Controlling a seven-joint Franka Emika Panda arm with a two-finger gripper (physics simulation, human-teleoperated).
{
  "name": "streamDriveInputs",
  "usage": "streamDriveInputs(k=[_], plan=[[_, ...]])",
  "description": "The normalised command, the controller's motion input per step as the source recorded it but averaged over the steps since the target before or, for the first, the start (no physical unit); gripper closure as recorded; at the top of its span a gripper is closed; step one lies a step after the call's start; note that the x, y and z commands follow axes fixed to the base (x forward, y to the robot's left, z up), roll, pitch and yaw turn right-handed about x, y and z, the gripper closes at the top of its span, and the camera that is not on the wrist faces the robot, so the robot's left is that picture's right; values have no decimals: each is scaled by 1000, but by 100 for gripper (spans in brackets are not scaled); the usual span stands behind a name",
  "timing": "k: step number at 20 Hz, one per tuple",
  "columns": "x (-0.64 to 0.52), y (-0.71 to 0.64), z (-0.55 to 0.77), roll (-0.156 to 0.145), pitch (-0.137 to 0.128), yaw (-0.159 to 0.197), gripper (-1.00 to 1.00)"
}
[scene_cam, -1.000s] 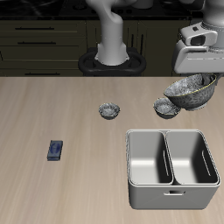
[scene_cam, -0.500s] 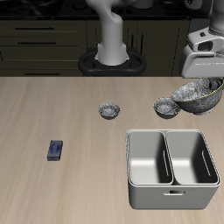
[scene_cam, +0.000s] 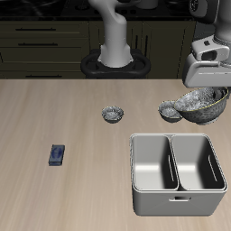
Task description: Place the largest bowl in the left side of the drainer
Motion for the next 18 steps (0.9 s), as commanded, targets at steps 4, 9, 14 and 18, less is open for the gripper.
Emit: streamDriveInputs(k=[4, 9, 14, 18], plan=[[34, -38, -61, 1, 8, -16, 100], [48, -63, -25, -8, 1, -7, 100], [32, -79, 10, -3, -3, -8, 100], [39, -54, -51, -4, 8, -7, 100]])
